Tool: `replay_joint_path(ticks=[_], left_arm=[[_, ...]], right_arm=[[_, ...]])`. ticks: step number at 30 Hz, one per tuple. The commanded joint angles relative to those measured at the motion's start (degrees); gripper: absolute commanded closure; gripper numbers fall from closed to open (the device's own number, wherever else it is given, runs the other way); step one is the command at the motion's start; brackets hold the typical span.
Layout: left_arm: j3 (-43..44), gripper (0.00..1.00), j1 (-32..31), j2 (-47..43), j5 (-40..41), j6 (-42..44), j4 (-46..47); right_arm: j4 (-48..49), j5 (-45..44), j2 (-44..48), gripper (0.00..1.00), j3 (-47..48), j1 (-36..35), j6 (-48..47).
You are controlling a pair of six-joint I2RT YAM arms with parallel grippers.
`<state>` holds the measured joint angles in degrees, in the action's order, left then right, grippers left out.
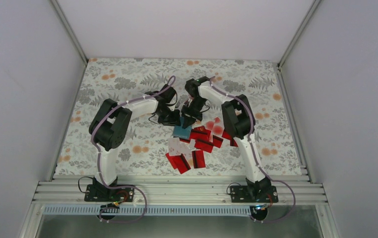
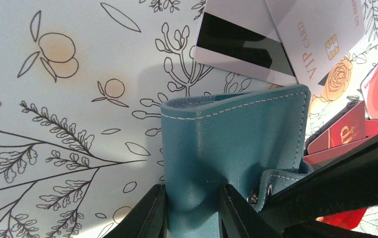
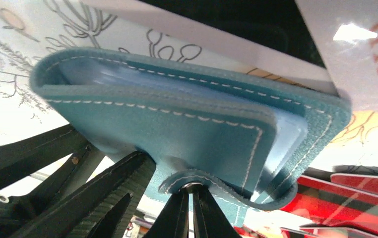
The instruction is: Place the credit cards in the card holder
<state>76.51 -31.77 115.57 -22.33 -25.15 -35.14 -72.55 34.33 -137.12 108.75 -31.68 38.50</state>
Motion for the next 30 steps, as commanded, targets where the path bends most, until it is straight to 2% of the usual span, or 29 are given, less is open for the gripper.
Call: replay_joint_path(ticks=[1, 12, 18, 24, 29, 30], left_arm=[[-3.5, 0.74, -4.5, 3.2, -1.6, 0.4, 3.6], [-4.5, 0.74, -4.9, 1.6, -0.7, 2.1, 4.9], [-2.4, 0.73, -4.9, 0.5, 3.9, 0.4, 2.6], [2.4, 0.69, -4.4, 0.2, 6.5, 0.1, -1.6], [4.2, 0.68, -4.1, -0.4, 9.1, -0.1, -4.3], [4.4, 0.68, -4.1, -0.6, 9.2, 0.0, -4.6]], right_arm=[[4.4, -7.5, -17.6, 0.96, -0.5, -3.5, 3.2], [-0.4, -5.8, -22.5, 0.96, 6.4, -3.5, 0.2], [0.4, -9.5, -13.9, 0.96, 4.7, -3.3, -5.2], [2.4, -7.8, -2.2, 0.96, 3.1, -2.9, -10.6], [5.7, -10.7, 9.7, 0.79, -0.3, -2.6, -12.4], [6.1, -12.4, 11.9, 0.70, -0.8, -2.5, -12.8]])
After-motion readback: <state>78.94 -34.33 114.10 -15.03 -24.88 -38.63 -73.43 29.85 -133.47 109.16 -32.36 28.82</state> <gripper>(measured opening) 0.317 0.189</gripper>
